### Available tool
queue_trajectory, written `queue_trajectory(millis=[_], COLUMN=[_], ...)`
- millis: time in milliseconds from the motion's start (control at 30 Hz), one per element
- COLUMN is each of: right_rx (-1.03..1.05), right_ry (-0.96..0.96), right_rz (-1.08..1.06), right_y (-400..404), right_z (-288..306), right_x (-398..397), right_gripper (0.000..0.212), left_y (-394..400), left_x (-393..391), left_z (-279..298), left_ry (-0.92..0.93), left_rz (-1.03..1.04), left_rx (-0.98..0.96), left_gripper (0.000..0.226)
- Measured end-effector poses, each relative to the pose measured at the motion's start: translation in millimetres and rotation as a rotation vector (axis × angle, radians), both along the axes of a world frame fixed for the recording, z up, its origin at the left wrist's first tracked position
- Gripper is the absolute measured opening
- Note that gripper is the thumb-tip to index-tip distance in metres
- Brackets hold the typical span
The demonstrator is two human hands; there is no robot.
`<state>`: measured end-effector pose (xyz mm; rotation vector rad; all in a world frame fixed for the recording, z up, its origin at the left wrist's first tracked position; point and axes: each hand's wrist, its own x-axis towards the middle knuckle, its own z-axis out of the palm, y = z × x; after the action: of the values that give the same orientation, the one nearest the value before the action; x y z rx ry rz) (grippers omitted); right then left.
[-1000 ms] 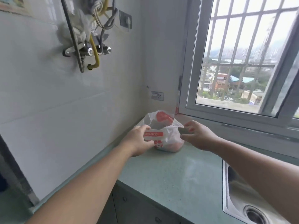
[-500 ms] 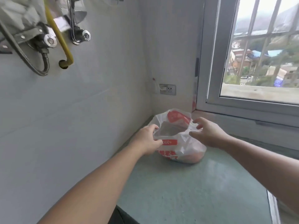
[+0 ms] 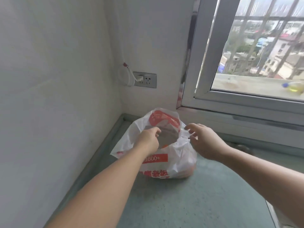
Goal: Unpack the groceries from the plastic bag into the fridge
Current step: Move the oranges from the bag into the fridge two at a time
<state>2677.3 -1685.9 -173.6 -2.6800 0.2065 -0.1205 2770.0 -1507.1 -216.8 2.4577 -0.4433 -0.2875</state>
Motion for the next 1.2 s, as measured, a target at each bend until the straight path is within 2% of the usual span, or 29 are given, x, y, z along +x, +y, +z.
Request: queue_trajectory(millis=[100, 200, 300, 367, 433, 500, 667, 733, 833, 1000, 1067, 1200], right_rx=[0.04, 0.053, 0.113, 0.125, 0.063, -0.011, -0.047, -0.057, -0.026, 0.032, 0.025, -0.064], right_ry=[-0.039, -0.027, 0.081, 0.175, 0.275, 0.363, 0.487, 0.503, 0.495, 0.463, 0.435, 0.422], right_rz=[0.01, 0.062, 0.028, -0.036, -0.069, -0.085, -0.065, -0.066, -0.12, -0.165, -0.193, -0.239], right_y=[26.1, 47.4, 54.0, 49.0, 38.7, 25.9, 2.5, -4.4, -15.4, -19.8, -19.1, -18.5], right_z=[-11.4, -36.1, -63.7, -80.8, -94.7, -103.9, -115.2, -119.8, -123.3, -121.3, -122.2, -129.3], right_x=[32.7, 64.6, 85.2, 88.3, 84.6, 77.2, 58.5, 58.1, 61.8, 61.8, 56.0, 43.4], right_gripper=[0.036, 0.032, 0.032, 0.036, 0.044, 0.058, 0.104, 0.11, 0.101, 0.098, 0.101, 0.079], left_y=[0.0, -1.4, -3.3, -4.7, -4.2, -5.0, -21.4, -27.6, -37.0, -65.1, -77.8, -97.5], left_x=[23.9, 36.9, 35.6, 33.5, 37.2, 42.7, 49.1, 50.6, 51.3, 52.7, 52.4, 49.1], left_z=[-22.3, -44.2, -58.5, -69.7, -80.1, -87.2, -97.2, -97.2, -93.0, -91.4, -92.3, -101.9], left_ry=[0.099, 0.132, 0.184, 0.239, 0.254, 0.257, 0.33, 0.351, 0.364, 0.292, 0.261, 0.272], left_rz=[-0.049, -0.119, -0.21, -0.255, -0.257, -0.278, -0.368, -0.412, -0.449, -0.377, -0.388, -0.394], left_rx=[0.042, 0.114, 0.199, 0.191, 0.204, 0.272, 0.3, 0.33, 0.331, 0.175, 0.19, 0.27], left_gripper=[0.051, 0.039, 0.032, 0.048, 0.081, 0.102, 0.118, 0.117, 0.112, 0.076, 0.067, 0.054])
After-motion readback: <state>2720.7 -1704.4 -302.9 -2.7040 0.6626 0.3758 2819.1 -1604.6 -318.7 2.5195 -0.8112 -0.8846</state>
